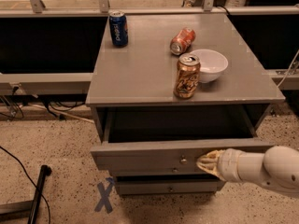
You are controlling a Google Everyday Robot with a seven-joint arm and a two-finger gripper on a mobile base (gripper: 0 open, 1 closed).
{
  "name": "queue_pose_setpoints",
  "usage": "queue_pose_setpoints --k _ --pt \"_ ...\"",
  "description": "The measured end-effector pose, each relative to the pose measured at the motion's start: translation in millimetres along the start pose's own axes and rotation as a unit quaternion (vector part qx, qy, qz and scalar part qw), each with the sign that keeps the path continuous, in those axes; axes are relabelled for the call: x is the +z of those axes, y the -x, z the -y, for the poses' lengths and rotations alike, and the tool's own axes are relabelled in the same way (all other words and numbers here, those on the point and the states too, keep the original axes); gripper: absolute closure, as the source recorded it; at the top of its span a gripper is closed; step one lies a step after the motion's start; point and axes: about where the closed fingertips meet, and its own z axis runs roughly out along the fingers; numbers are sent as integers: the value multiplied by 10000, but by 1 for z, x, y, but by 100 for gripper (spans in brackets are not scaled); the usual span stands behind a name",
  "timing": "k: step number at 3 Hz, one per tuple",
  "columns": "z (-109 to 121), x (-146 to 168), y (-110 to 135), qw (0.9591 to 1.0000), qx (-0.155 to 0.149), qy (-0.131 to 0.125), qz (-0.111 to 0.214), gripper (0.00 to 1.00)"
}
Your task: Close top drawer
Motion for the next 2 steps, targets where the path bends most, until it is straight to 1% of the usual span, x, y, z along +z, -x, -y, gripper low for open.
queue_pose_setpoints --k 1,2 --pt "27 14 13 9998 -153 -73 81 100" --pt "47 29 18 9996 -203 -51 178 100"
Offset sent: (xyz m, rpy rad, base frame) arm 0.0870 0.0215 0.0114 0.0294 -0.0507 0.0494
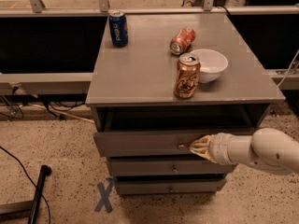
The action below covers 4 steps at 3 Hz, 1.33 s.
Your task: Close top drawer
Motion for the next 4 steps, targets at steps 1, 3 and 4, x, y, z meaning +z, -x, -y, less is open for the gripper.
queue_pose_setpoints --k 1,3,4 --pt "7 9 0 9999 -5 72 97 100" --pt "-50 -20 -5 9986 -56 396 333 100" --pt "-91 -63 -14 9986 99 420 294 100"
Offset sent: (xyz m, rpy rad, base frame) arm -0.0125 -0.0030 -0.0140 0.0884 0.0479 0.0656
